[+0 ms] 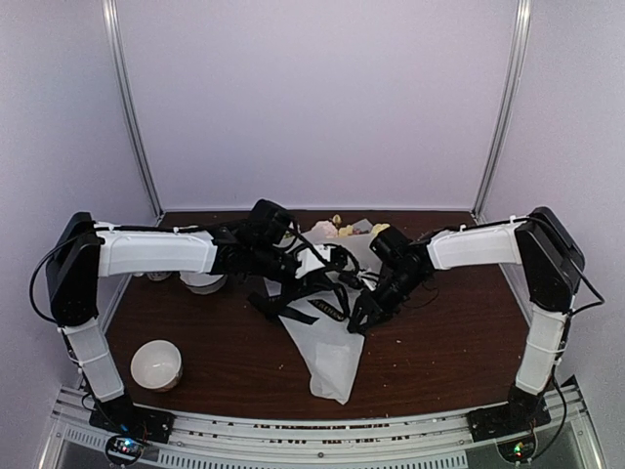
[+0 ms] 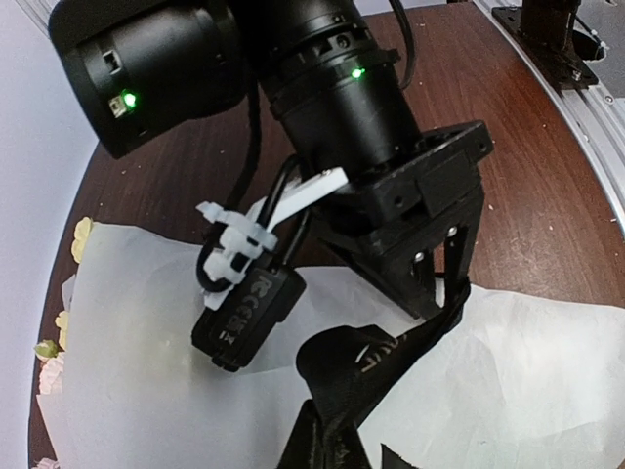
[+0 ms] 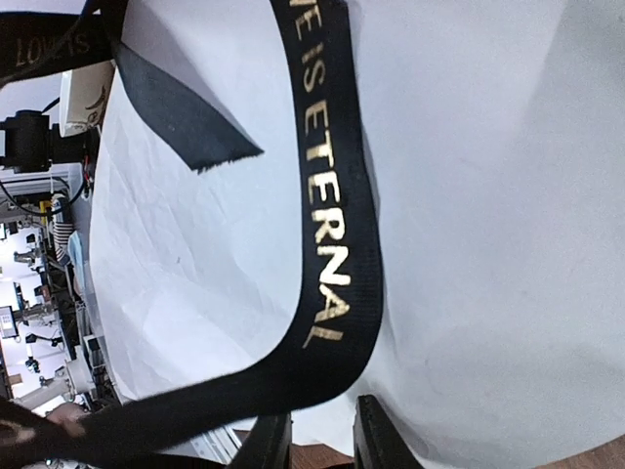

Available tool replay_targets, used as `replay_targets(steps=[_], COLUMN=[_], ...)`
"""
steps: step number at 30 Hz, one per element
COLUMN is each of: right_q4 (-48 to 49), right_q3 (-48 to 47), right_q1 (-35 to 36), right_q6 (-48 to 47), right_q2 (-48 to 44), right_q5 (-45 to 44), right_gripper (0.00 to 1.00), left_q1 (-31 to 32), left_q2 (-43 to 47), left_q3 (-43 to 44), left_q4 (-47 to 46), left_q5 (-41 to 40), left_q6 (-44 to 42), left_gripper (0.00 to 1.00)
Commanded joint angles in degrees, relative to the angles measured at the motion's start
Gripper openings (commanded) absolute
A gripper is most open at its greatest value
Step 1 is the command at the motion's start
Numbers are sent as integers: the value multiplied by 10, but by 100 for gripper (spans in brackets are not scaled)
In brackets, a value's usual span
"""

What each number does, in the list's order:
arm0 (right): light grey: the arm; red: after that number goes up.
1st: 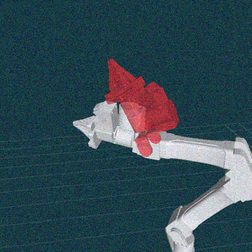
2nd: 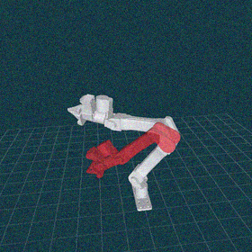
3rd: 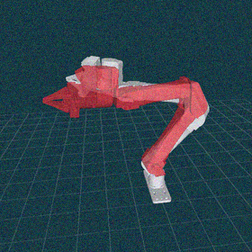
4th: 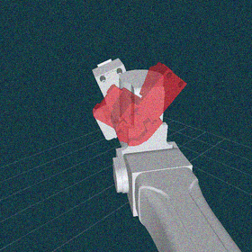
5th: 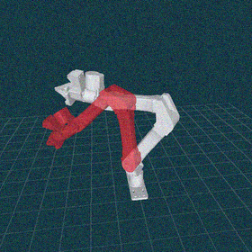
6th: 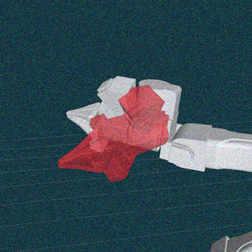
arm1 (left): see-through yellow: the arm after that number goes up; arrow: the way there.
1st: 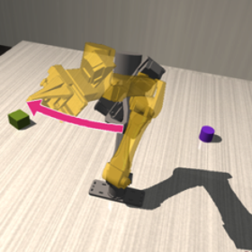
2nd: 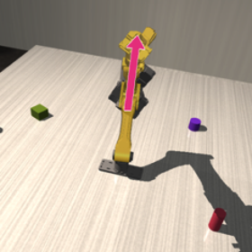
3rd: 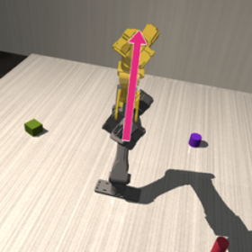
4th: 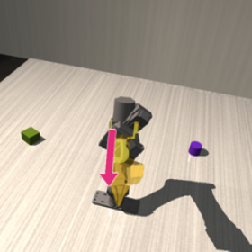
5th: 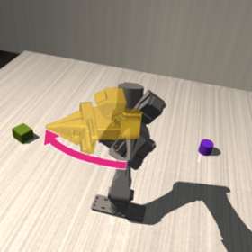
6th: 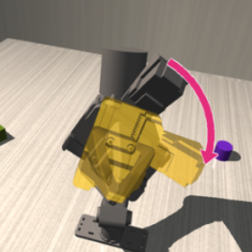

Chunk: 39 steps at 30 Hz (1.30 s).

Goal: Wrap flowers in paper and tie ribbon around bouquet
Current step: Adjust the ribbon on the folded bouquet.

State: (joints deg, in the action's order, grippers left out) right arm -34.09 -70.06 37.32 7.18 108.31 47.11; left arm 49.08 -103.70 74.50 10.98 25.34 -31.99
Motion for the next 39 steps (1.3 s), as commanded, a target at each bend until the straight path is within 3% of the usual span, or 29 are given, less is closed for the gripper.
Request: replay_targets(steps=[1,4,11,15,20,29,39], right_q4=[14,70,161,389,530,519,468], right_q3=[28,46,95,232,292,291,273], right_q1=[-23,-53,-69,-22,78,110,113], right_q6=[-3,44,145,271,302,376,391], right_q2=[-53,-78,-127,-209,-235,-158,-162], right_q5=[35,34,-73,-161,-233,-315,-405], right_gripper=[24,26,24,20,18,13,28], left_q1=[-5,-9,-26,-27,-28,-31,-31], left_q2=[10,6,-24,-39,-47,-50,-51], left_q3=[-10,-12,-6,-7,-9,-8,-7], left_q4=[-26,-46,-98,-117,-135,-137,-130], left_q5=[15,10,-20,-27,-26,-31,-27], left_q6=[20,42,126,147,162,174,168], left_gripper=[0,0,0,0,0,0,0])
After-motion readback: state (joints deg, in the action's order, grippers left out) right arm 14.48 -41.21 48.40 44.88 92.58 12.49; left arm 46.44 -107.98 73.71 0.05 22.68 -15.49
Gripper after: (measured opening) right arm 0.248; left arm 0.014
